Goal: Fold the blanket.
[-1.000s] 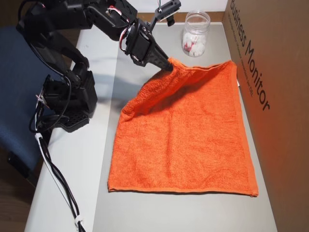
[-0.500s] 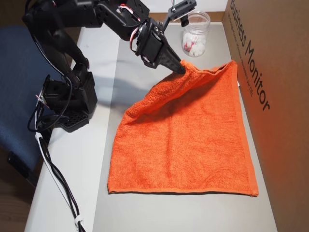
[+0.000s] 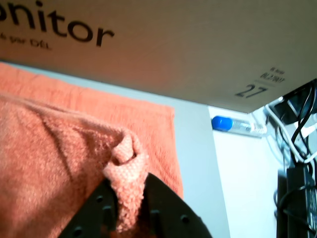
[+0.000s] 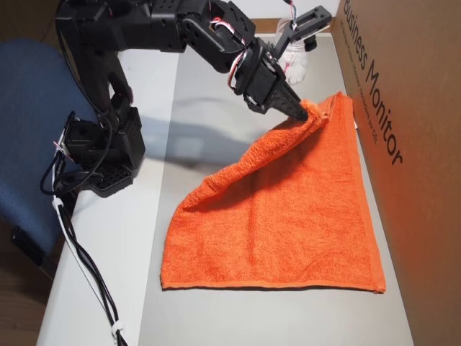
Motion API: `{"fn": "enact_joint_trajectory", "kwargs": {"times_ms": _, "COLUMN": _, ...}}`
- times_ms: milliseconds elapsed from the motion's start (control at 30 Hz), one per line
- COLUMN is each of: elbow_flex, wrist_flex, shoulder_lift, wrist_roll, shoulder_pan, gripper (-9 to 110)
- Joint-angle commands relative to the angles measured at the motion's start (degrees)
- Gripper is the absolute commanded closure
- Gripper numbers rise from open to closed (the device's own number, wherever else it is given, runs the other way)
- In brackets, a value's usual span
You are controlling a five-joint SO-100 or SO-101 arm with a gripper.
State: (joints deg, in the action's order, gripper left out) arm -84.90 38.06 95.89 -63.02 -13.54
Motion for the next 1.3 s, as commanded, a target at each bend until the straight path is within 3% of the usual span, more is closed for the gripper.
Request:
{"fn": "enact_joint_trajectory", "kwargs": {"times_ms": 0, "elbow_flex": 3.60, "wrist_flex": -5.45, "shoulder_lift": -1.41, "wrist_roll": 0.44, "shoulder_pan": -0.44, "gripper": 102}}
{"fn": "enact_joint_trajectory", "kwargs": {"times_ms": 767, "elbow_flex": 4.13, "wrist_flex": -25.49, "shoulder_lift": -13.10, "wrist_roll": 0.44, "shoulder_pan": -3.16, "gripper": 102}}
{"fn": "enact_joint_trajectory", "kwargs": {"times_ms": 1267, "elbow_flex": 21.53, "wrist_flex": -26.98, "shoulder_lift": -29.79, "wrist_roll": -0.62, "shoulder_pan": -10.72, "gripper": 102}}
